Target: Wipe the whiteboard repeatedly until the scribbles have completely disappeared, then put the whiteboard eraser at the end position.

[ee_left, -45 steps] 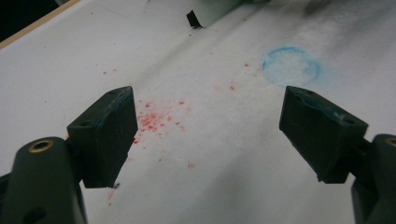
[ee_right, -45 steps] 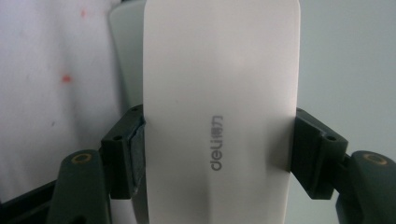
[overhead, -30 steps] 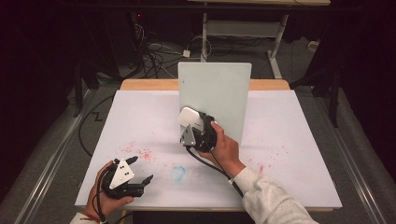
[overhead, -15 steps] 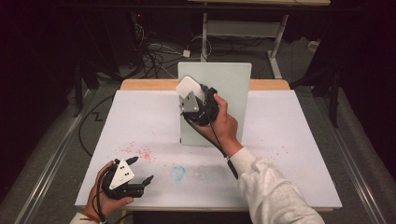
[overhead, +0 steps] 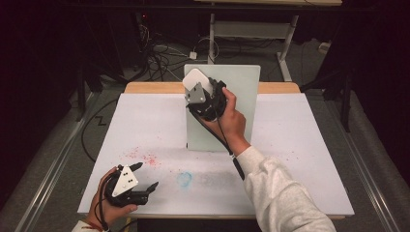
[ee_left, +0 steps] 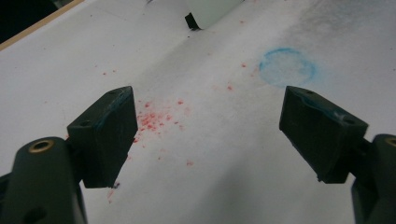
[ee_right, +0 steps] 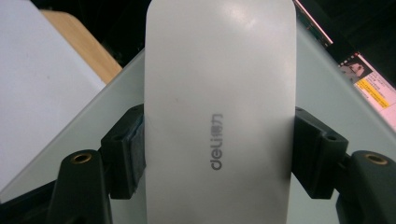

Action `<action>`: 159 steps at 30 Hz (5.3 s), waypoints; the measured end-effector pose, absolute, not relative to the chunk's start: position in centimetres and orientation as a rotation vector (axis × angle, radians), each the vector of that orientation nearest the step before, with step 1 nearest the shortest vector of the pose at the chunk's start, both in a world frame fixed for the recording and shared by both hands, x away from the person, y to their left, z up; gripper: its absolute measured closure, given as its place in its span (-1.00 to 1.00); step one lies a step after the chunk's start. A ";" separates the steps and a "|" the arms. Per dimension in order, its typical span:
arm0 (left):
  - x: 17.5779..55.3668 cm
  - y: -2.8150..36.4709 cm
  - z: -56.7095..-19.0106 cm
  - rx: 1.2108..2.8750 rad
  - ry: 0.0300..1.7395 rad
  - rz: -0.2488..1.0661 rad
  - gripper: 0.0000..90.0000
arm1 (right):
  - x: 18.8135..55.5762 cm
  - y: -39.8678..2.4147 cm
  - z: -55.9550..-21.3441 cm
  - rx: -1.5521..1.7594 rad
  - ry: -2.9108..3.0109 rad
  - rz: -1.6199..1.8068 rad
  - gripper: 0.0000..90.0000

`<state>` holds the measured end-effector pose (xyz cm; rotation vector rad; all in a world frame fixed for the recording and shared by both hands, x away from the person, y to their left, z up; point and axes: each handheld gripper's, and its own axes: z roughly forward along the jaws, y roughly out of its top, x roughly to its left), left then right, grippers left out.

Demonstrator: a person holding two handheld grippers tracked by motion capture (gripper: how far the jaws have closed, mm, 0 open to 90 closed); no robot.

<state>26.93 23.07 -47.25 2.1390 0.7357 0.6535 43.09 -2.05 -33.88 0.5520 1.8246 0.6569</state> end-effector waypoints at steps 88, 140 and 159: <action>27.7 22.8 -47.6 2.163 0.734 0.652 -0.58 | 35.6 -12.5 -39.9 0.495 2.038 0.934 -0.31; 28.1 21.9 -47.5 2.184 0.701 0.658 -0.58 | 33.2 -14.5 -43.7 0.191 2.652 0.788 -0.31; 28.2 21.8 -47.5 2.193 0.696 0.652 -0.58 | 33.7 -12.7 -45.2 0.116 2.751 0.778 -0.30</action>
